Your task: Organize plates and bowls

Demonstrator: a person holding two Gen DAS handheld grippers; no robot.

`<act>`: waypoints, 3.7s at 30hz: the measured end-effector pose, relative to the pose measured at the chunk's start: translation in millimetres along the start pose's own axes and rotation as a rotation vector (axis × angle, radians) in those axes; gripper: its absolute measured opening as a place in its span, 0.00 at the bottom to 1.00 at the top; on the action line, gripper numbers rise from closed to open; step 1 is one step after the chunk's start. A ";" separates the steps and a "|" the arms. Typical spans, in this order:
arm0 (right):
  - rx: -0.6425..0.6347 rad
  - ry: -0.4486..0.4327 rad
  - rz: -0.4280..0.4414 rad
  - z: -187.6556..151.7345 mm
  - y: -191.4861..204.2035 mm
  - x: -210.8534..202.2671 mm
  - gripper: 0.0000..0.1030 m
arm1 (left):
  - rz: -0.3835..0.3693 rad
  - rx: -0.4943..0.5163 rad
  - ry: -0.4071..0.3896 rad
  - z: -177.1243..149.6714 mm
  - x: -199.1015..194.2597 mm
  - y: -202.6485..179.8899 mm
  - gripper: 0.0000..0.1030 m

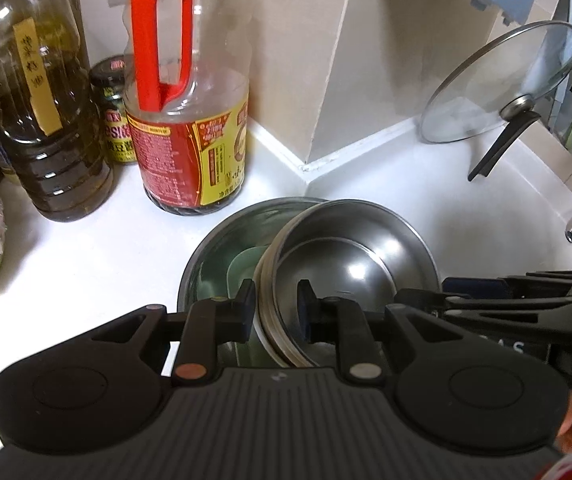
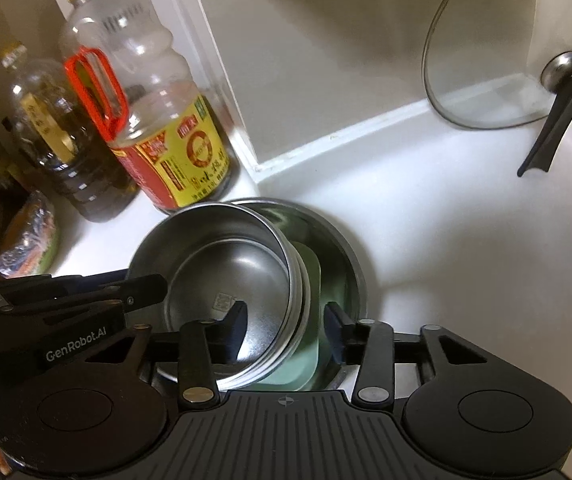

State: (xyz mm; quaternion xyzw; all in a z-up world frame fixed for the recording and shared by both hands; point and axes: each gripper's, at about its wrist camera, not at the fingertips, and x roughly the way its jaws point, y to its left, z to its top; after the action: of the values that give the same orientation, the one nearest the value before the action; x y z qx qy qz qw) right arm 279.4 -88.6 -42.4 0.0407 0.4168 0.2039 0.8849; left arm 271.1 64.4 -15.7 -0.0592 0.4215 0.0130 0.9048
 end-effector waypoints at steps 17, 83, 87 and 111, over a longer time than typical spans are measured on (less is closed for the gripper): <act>0.008 -0.157 0.096 -55.7 -26.2 -58.6 0.57 | 0.057 -0.007 -0.093 -43.3 -65.7 -17.7 0.18; 0.000 -0.160 -0.037 -244.8 41.3 -134.5 0.57 | -0.062 0.118 -0.029 -216.7 -166.4 -20.7 0.18; 0.007 -0.163 -0.045 -248.1 42.2 -137.2 0.57 | -0.069 0.125 -0.030 -218.8 -168.8 -21.9 0.18; 0.001 -0.166 -0.046 -255.3 44.0 -143.8 0.57 | -0.073 0.125 -0.035 -224.9 -174.5 -22.7 0.18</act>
State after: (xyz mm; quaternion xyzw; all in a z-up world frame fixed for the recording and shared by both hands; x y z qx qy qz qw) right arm -9.4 -130.2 -93.8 0.0483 0.3431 0.1791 0.9208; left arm -10.8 19.9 -23.5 -0.0175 0.4031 -0.0452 0.9139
